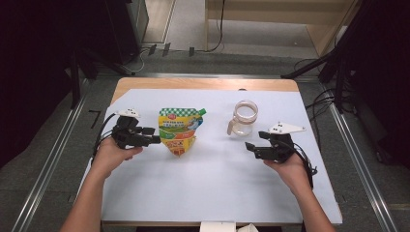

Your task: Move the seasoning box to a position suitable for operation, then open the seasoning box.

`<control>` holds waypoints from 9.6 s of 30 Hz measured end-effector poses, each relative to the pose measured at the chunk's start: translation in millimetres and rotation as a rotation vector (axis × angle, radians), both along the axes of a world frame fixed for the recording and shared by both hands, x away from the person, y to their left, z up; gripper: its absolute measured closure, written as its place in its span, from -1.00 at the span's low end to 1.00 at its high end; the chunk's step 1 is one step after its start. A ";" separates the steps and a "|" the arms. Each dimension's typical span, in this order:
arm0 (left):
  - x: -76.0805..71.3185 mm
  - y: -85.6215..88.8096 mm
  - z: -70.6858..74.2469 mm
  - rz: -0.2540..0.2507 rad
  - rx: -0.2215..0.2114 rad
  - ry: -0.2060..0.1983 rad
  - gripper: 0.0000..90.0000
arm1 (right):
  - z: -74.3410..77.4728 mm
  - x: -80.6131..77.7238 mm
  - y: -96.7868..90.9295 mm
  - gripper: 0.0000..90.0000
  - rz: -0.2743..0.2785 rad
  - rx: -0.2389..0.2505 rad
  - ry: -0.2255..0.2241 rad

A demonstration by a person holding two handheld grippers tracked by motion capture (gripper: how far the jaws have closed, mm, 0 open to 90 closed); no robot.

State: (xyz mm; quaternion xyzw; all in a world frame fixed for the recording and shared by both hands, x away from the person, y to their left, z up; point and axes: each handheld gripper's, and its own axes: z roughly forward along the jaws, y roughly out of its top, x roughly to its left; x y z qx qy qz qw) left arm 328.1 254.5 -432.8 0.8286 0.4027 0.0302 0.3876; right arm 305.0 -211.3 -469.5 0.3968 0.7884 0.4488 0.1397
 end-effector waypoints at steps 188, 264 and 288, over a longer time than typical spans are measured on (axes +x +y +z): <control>-51.6 -123.2 26.7 -0.357 -0.040 -0.027 0.64 | -1.9 -74.9 37.3 -0.47 0.142 0.018 -0.056; -73.1 -170.6 -2.5 -0.445 -0.040 0.000 0.33 | 16.5 -88.9 34.3 1.00 0.127 0.028 0.047; -58.9 -143.2 -4.0 -0.439 -0.026 -0.010 -0.13 | -8.4 -99.6 81.0 1.00 0.207 -0.017 0.105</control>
